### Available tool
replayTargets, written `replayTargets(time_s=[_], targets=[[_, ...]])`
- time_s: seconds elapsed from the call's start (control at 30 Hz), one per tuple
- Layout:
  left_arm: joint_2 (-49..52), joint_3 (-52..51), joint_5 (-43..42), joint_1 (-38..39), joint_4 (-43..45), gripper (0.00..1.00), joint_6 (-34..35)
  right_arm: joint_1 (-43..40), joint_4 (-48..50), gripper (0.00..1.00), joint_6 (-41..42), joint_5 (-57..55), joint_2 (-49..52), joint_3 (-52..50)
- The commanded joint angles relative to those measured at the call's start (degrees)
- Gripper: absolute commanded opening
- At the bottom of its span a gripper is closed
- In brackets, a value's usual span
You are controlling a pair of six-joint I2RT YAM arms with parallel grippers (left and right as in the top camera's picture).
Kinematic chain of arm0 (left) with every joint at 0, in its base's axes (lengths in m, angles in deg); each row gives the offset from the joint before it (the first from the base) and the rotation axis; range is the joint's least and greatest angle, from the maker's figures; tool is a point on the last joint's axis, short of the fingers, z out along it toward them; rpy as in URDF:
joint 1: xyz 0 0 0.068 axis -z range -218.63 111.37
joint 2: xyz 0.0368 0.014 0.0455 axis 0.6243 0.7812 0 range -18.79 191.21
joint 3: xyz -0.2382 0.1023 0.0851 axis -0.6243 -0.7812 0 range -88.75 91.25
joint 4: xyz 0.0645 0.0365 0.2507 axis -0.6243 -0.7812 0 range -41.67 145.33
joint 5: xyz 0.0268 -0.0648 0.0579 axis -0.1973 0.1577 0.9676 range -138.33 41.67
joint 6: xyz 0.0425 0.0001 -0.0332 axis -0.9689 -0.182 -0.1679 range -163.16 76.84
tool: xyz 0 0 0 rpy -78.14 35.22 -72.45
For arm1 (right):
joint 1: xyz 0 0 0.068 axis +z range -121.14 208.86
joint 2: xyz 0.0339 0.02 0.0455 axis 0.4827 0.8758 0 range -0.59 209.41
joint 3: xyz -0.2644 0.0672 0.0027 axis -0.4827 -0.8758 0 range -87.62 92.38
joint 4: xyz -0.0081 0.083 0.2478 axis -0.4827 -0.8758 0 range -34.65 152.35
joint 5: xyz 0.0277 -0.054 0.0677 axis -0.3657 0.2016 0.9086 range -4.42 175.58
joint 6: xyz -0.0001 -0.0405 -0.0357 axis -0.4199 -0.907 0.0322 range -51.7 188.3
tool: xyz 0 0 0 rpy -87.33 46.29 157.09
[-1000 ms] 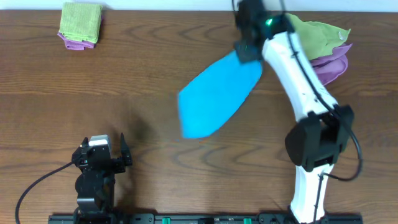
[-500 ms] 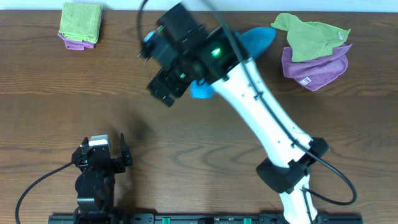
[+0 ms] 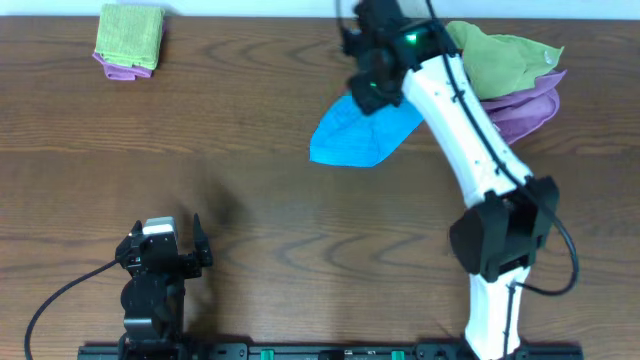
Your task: Fold the cloth
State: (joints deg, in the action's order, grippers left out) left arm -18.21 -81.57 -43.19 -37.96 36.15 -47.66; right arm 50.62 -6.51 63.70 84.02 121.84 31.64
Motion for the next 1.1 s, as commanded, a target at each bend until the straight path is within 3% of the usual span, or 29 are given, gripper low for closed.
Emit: replayTargets(time_s=[0.0, 0.27, 0.6, 0.8, 1.07], targets=[[-0.31, -1.25, 0.83, 0.07, -0.50, 0.95, 0.42, -0.35, 3.34, 0.03, 1.40, 3.48, -0.15, -5.97], [-0.31, -1.25, 0.83, 0.07, -0.50, 0.95, 0.42, -0.11, 17.33, 0.01, 3.76, 3.19, 0.42, -17.42], [-0.31, -1.25, 0.83, 0.07, -0.50, 0.95, 0.42, 4.68, 28.35, 0.01, 5.49, 3.52, 9.55, -17.92], [-0.31, -1.25, 0.83, 0.07, -0.50, 0.95, 0.42, 7.96, 29.18, 0.01, 7.54, 4.31, 12.81, -17.92], [-0.31, -1.25, 0.83, 0.07, -0.50, 0.95, 0.42, 18.27, 26.77, 0.01, 8.74, 14.23, 12.83, -17.86]])
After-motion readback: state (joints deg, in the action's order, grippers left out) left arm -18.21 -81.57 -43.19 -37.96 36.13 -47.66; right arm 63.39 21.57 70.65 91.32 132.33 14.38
